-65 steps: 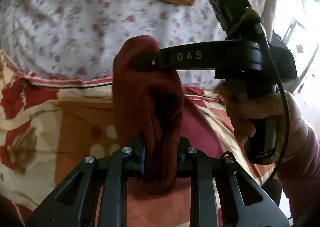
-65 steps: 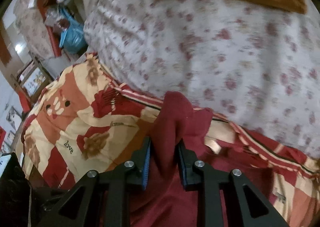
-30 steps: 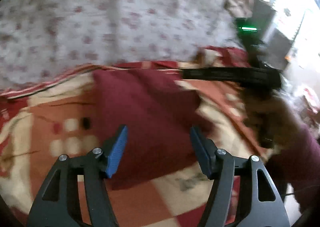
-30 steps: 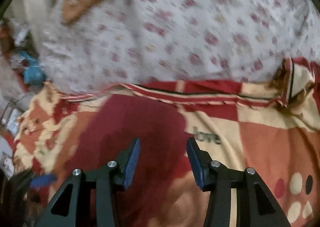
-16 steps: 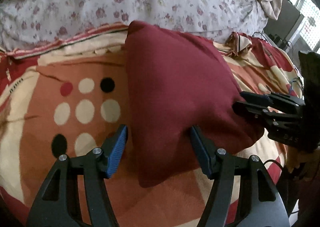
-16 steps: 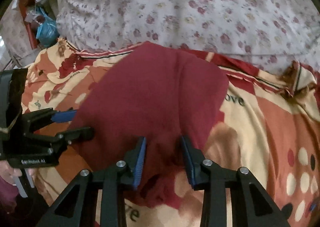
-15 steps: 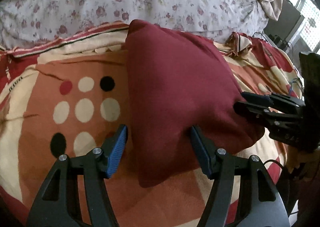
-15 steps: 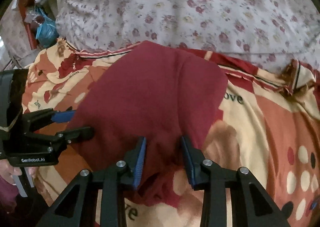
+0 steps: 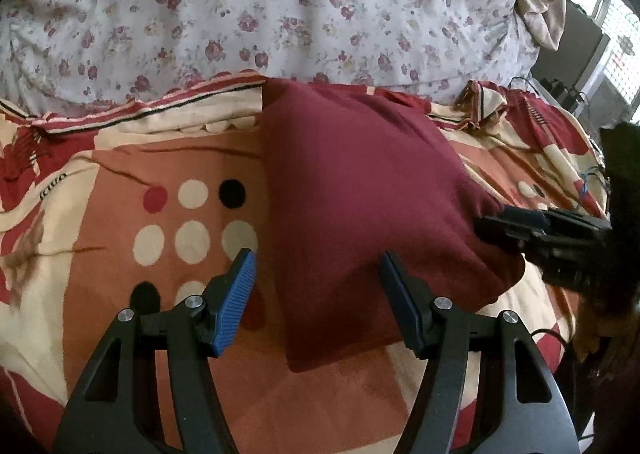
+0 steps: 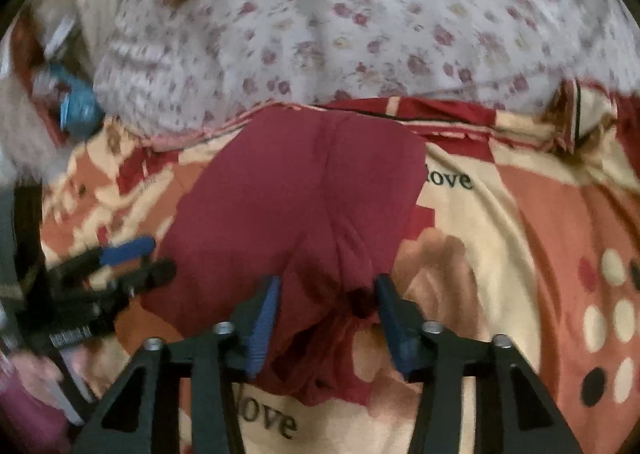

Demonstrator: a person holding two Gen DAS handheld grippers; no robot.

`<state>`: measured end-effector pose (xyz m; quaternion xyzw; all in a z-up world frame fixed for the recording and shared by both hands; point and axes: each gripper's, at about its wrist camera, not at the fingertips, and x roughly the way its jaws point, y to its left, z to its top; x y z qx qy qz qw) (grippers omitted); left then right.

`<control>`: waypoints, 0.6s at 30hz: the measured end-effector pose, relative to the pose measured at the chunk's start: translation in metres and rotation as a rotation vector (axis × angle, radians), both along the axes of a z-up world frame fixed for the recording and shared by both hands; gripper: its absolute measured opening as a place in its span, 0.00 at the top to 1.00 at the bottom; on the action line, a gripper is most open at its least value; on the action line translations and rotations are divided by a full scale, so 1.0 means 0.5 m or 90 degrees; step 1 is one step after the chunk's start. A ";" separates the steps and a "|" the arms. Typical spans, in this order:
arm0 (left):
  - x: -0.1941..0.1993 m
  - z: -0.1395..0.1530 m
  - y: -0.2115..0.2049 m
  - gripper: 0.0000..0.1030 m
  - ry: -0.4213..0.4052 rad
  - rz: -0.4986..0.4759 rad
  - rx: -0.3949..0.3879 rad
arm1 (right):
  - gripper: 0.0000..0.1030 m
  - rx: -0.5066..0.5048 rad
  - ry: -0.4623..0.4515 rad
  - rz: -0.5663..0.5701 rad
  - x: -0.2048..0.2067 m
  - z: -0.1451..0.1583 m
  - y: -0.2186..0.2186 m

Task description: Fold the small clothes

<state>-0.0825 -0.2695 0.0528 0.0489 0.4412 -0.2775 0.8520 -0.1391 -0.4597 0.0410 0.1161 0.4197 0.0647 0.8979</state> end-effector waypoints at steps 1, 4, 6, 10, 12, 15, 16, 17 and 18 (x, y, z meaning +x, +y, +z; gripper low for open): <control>-0.001 -0.002 0.000 0.37 0.000 0.000 0.001 | 0.70 -0.013 -0.003 0.006 -0.009 -0.001 0.007; -0.001 -0.006 -0.001 0.37 0.004 0.001 0.001 | 0.84 -0.005 -0.002 0.010 -0.030 -0.011 0.005; 0.000 -0.008 -0.002 0.37 0.007 0.000 0.001 | 0.97 0.032 0.008 0.024 -0.041 -0.020 0.005; 0.000 -0.008 -0.006 0.37 0.002 -0.002 0.009 | 0.97 0.022 0.009 0.014 -0.047 -0.036 0.009; -0.002 -0.003 -0.004 0.37 -0.004 -0.004 0.007 | 0.97 0.045 0.007 0.012 -0.047 -0.028 0.000; 0.003 0.004 0.001 0.37 -0.010 -0.002 0.002 | 0.93 0.063 -0.026 -0.002 -0.063 -0.002 -0.015; 0.007 0.006 0.002 0.37 -0.009 -0.001 -0.001 | 0.87 0.078 -0.031 -0.010 -0.065 0.001 -0.023; 0.012 0.007 0.003 0.37 -0.007 0.001 -0.007 | 0.62 0.089 -0.031 -0.018 -0.065 0.002 -0.029; 0.020 0.008 0.005 0.37 -0.001 0.002 -0.017 | 0.39 0.101 -0.032 -0.031 -0.062 0.003 -0.039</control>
